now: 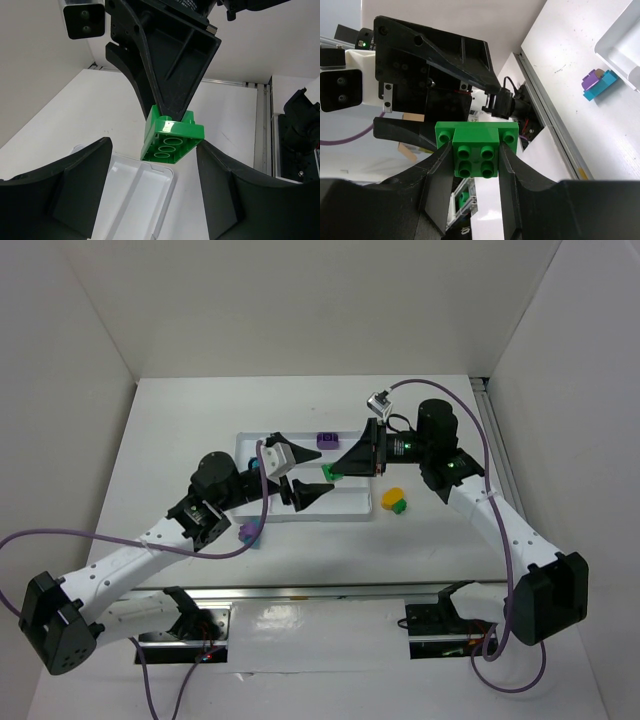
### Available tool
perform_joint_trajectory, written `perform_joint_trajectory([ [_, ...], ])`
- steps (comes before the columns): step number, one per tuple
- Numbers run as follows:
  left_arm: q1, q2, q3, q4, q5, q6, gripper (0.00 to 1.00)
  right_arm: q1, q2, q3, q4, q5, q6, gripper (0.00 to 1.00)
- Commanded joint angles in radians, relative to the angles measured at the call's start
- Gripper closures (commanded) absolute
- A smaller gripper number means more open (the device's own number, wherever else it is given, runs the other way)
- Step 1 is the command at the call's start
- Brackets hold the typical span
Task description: Sort the legos into containers by color
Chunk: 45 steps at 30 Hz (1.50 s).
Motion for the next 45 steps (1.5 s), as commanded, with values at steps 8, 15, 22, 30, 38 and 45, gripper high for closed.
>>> perform_joint_trajectory([
  [8, -0.004, -0.008, 0.033, 0.089, 0.067, -0.043, 0.23, -0.006, 0.008, 0.014, 0.031, -0.027, -0.017, 0.74],
  [15, -0.013, 0.022, 0.060, 0.100, 0.090, -0.052, 0.31, -0.006, 0.008, 0.024, 0.009, -0.018, -0.041, 0.74],
  [22, -0.013, 0.022, 0.070, 0.099, 0.091, -0.052, 0.48, -0.006, 0.008, 0.014, 0.009, -0.018, -0.041, 0.74],
  [30, -0.013, 0.032, 0.090, 0.026, 0.050, -0.052, 0.98, -0.025, -0.013, -0.018, 0.083, -0.009, 0.020, 0.74],
  [38, -0.013, 0.010, 0.090, 0.004, 0.013, -0.029, 1.00, -0.063, -0.032, -0.058, 0.121, -0.018, 0.057, 0.78],
  [45, -0.013, -0.019, 0.080, -0.088, 0.004, 0.041, 1.00, -0.169, -0.064, -0.090, 0.133, -0.064, 0.069, 0.79],
])
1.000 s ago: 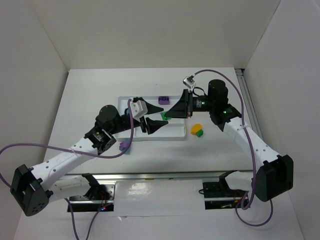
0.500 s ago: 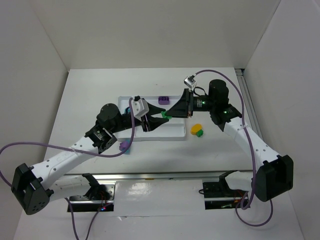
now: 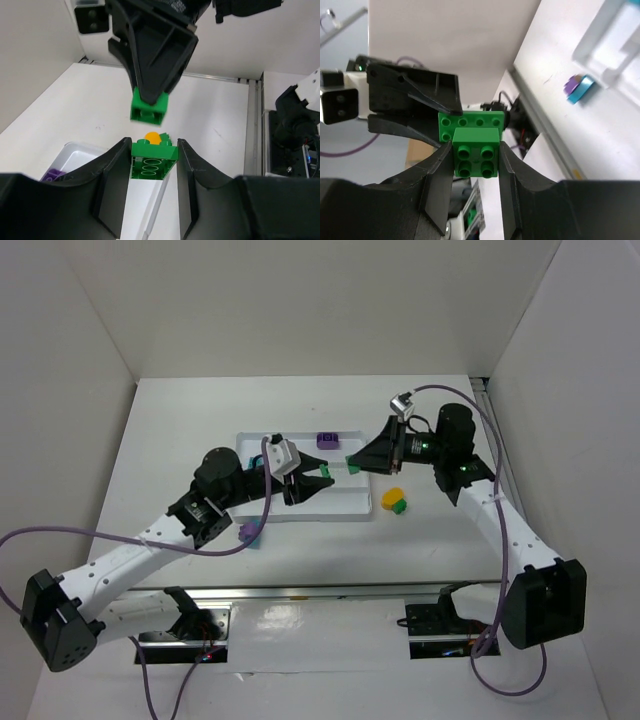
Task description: Sort the legos into containers by color
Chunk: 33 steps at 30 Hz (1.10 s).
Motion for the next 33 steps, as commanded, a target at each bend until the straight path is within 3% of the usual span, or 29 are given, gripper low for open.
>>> perform_joint_trajectory([
  [1, 0.007, -0.047, 0.030, -0.020, -0.008, 0.054, 1.00, -0.059, -0.039, -0.003, 0.060, -0.040, -0.008, 0.79],
  [5, 0.007, -0.059, 0.020, -0.032, -0.060, 0.066, 1.00, -0.083, -0.030, 0.026, -0.004, -0.051, -0.070, 0.79],
  [7, 0.007, -0.059, 0.020, -0.052, -0.138, 0.053, 1.00, -0.083, -0.014, 0.066, -0.114, 0.021, -0.168, 0.79],
  [8, 0.007, -0.025, 0.040, -0.071, -0.190, 0.031, 1.00, -0.083, 0.010, 0.092, -0.267, 0.070, -0.228, 0.79],
  [9, 0.029, -0.002, 0.063, -0.095, -0.285, -0.031, 1.00, -0.073, 0.023, 0.151, -0.346, 0.137, -0.347, 0.79],
  [10, 0.049, 0.031, 0.098, -0.142, -0.331, -0.082, 1.00, -0.043, 0.036, 0.178, -0.412, 0.302, -0.394, 0.79],
  [11, 0.096, 0.123, 0.200, -0.287, -0.400, -0.183, 1.00, -0.023, 0.061, 0.224, -0.516, 0.413, -0.453, 0.79],
  [13, 0.157, 0.258, 0.349, -0.495, -0.401, -0.278, 1.00, 0.052, 0.073, 0.238, -0.550, 0.704, -0.469, 0.79],
  [15, 0.228, 0.398, 0.545, -0.715, -0.351, -0.358, 1.00, 0.062, 0.095, 0.224, -0.532, 0.820, -0.469, 0.79],
  [19, 0.238, 0.658, 0.652, -0.758, -0.281, -0.411, 1.00, 0.098, 0.159, 0.212, -0.523, 1.041, -0.469, 0.82],
  [22, 0.238, 0.778, 0.723, -0.819, -0.292, -0.449, 1.00, 0.118, 0.204, 0.223, -0.514, 1.128, -0.469, 0.82],
  [27, 0.238, 0.791, 0.660, -0.786, -0.315, -0.487, 1.00, 0.152, 0.294, 0.235, -0.483, 1.152, -0.479, 0.80],
  [33, 0.238, 0.851, 0.691, -0.795, -0.344, -0.487, 1.00, 0.191, 0.426, 0.272, -0.434, 1.153, -0.479, 0.80],
])
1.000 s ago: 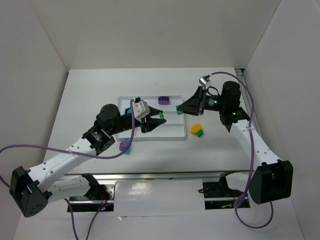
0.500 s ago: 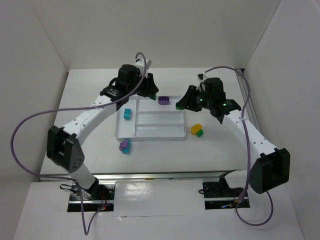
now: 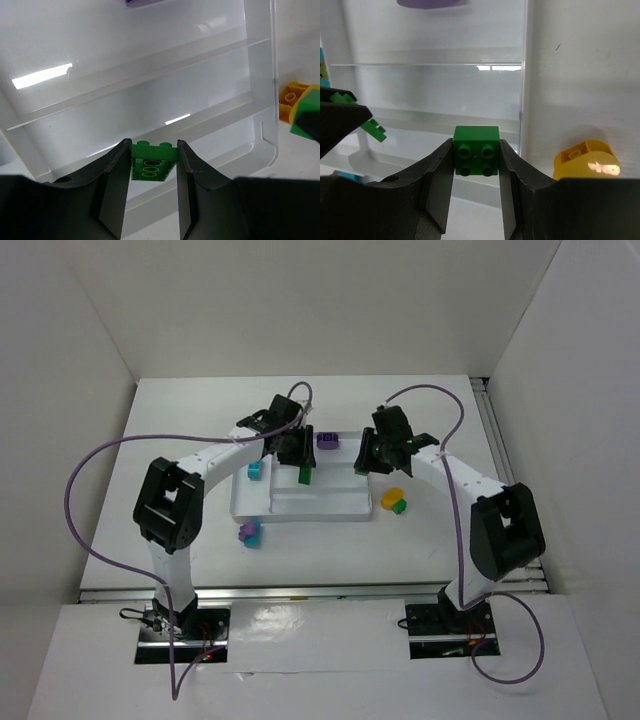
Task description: Sort the legos into containers by color
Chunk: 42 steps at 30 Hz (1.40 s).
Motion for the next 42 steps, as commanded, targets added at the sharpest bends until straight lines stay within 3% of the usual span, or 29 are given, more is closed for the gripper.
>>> perform_joint_trajectory([
  [1, -0.001, 0.030, 0.044, 0.007, -0.026, -0.026, 1.00, 0.035, 0.057, 0.068, 0.056, 0.045, -0.012, 0.80],
  [9, -0.001, 0.050, 0.022, 0.007, -0.064, -0.035, 1.00, 0.064, 0.163, 0.111, 0.095, 0.063, -0.002, 0.79],
  [12, -0.001, 0.070, 0.031, -0.004, -0.055, -0.035, 1.00, 0.073, 0.201, 0.146, 0.095, 0.063, -0.002, 0.65],
  [13, -0.001, 0.070, 0.032, -0.004, -0.055, -0.035, 0.93, 0.084, 0.201, 0.146, 0.095, 0.073, -0.002, 0.56],
  [14, -0.001, 0.079, 0.032, -0.004, -0.055, -0.035, 0.86, 0.084, 0.212, 0.171, 0.086, 0.073, -0.002, 0.38],
  [16, -0.001, 0.079, 0.032, -0.013, -0.055, -0.024, 0.55, 0.095, 0.221, 0.191, 0.062, 0.085, -0.002, 0.25],
  [19, -0.001, 0.058, 0.032, -0.013, -0.055, -0.015, 0.40, 0.116, 0.221, 0.212, 0.033, 0.125, -0.011, 0.21],
  [20, -0.001, 0.041, 0.032, -0.013, -0.055, -0.015, 0.26, 0.116, 0.207, 0.212, 0.033, 0.138, -0.011, 0.19],
  [23, -0.010, -0.003, 0.032, -0.022, -0.064, -0.006, 0.19, 0.116, 0.158, 0.212, 0.023, 0.163, -0.011, 0.18],
  [24, -0.010, -0.014, 0.032, -0.022, -0.075, -0.006, 0.10, 0.116, 0.148, 0.202, 0.014, 0.163, -0.011, 0.18],
  [26, -0.010, -0.033, 0.032, -0.022, -0.084, 0.003, 0.10, 0.116, 0.138, 0.201, 0.005, 0.149, -0.011, 0.18],
  [29, -0.010, -0.051, 0.044, -0.045, -0.118, -0.006, 0.10, 0.116, 0.164, 0.211, -0.006, 0.149, -0.011, 0.27],
  [30, -0.010, -0.065, 0.044, -0.061, -0.129, -0.006, 0.10, 0.116, 0.164, 0.211, -0.006, 0.149, -0.011, 0.33],
  [31, -0.010, -0.074, 0.044, -0.061, -0.147, -0.016, 0.10, 0.116, 0.175, 0.211, -0.015, 0.149, 0.000, 0.48],
  [34, -0.010, -0.121, 0.033, -0.081, -0.178, -0.017, 0.14, 0.116, 0.195, 0.211, -0.027, 0.160, 0.000, 0.67],
  [36, -0.010, -0.143, 0.022, -0.081, -0.190, -0.017, 0.14, 0.116, 0.195, 0.211, -0.036, 0.169, 0.000, 0.74],
  [37, 0.000, -0.152, 0.022, -0.091, -0.190, -0.017, 0.14, 0.116, 0.204, 0.211, -0.036, 0.169, 0.000, 0.74],
  [39, 0.009, -0.168, 0.022, -0.091, -0.190, -0.017, 0.14, 0.116, 0.204, 0.211, -0.036, 0.157, 0.000, 0.49],
  [42, 0.009, -0.197, 0.022, -0.101, -0.190, -0.006, 0.15, 0.116, 0.184, 0.211, -0.036, 0.157, 0.000, 0.30],
])
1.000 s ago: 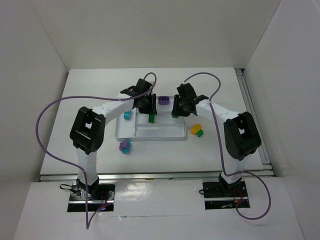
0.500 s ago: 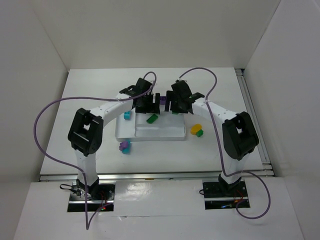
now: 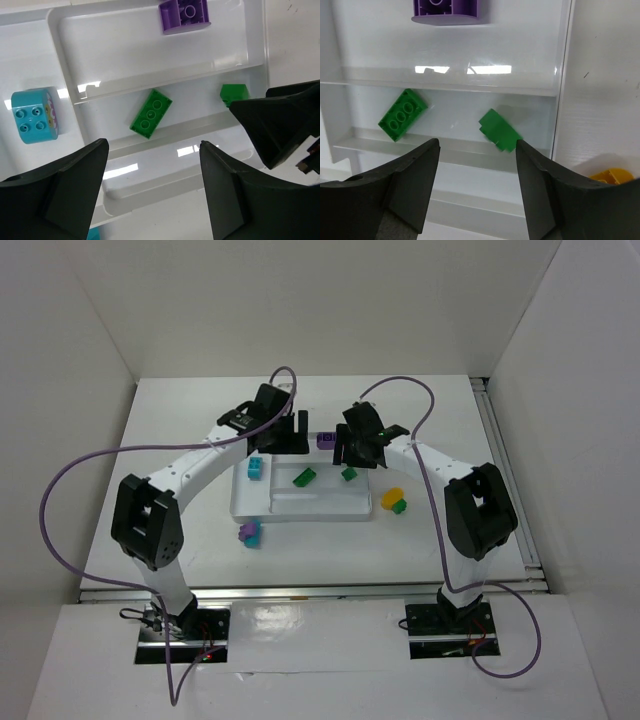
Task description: Sort the legos into containers by color
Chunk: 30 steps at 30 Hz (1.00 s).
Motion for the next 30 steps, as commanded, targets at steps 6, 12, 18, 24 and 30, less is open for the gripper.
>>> perform_joint_trajectory([
  [6, 0.017, -0.086, 0.011, -0.026, -0.019, 0.021, 0.15, 0.004, -0.032, 0.036, -0.046, 0.020, -0.013, 0.27],
  [12, 0.017, -0.127, 0.020, -0.036, -0.010, 0.030, 0.15, -0.050, -0.211, -0.090, -0.044, 0.098, 0.014, 0.31],
  [18, 0.017, -0.164, 0.000, -0.046, 0.010, 0.030, 0.15, -0.140, -0.336, -0.220, -0.107, 0.144, 0.002, 0.33],
  [24, 0.008, -0.164, 0.000, -0.046, 0.019, 0.039, 0.16, -0.154, -0.371, -0.316, -0.190, 0.078, -0.120, 0.30],
  [30, 0.008, -0.155, 0.009, -0.055, 0.038, 0.039, 0.16, -0.154, -0.382, -0.334, -0.250, 0.104, -0.187, 0.28],
])
